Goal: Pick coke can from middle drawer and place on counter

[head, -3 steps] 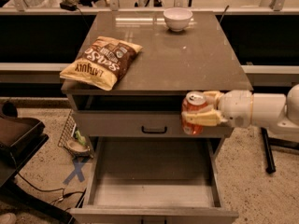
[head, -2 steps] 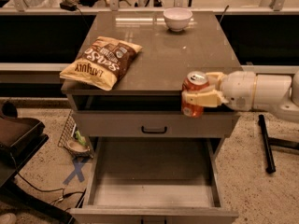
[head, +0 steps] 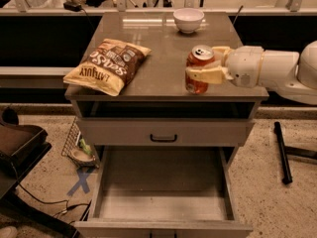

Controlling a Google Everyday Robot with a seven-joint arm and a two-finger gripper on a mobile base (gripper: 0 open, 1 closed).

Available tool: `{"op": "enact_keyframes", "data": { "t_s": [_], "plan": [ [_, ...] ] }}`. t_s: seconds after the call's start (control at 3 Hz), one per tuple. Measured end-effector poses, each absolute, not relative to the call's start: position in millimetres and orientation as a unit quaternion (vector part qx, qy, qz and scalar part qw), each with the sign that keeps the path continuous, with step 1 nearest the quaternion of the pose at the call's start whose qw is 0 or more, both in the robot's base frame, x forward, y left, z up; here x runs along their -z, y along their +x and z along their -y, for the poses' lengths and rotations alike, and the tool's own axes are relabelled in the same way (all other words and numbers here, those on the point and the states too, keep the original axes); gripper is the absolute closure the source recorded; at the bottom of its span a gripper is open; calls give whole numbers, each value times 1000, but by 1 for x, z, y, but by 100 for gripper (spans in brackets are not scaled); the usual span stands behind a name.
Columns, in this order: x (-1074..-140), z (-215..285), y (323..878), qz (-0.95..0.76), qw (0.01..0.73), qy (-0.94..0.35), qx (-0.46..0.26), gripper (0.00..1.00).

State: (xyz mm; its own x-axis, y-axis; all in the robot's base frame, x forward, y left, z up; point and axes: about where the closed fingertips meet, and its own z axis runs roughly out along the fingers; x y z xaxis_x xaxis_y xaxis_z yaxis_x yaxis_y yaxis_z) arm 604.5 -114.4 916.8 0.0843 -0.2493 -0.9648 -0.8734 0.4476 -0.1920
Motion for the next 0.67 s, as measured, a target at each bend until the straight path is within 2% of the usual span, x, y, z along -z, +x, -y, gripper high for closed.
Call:
{"op": "enact_keyframes", "data": {
  "t_s": [0.67],
  "plan": [
    [-908, 127, 696, -594, 616, -454, -250, 100]
  ]
}}
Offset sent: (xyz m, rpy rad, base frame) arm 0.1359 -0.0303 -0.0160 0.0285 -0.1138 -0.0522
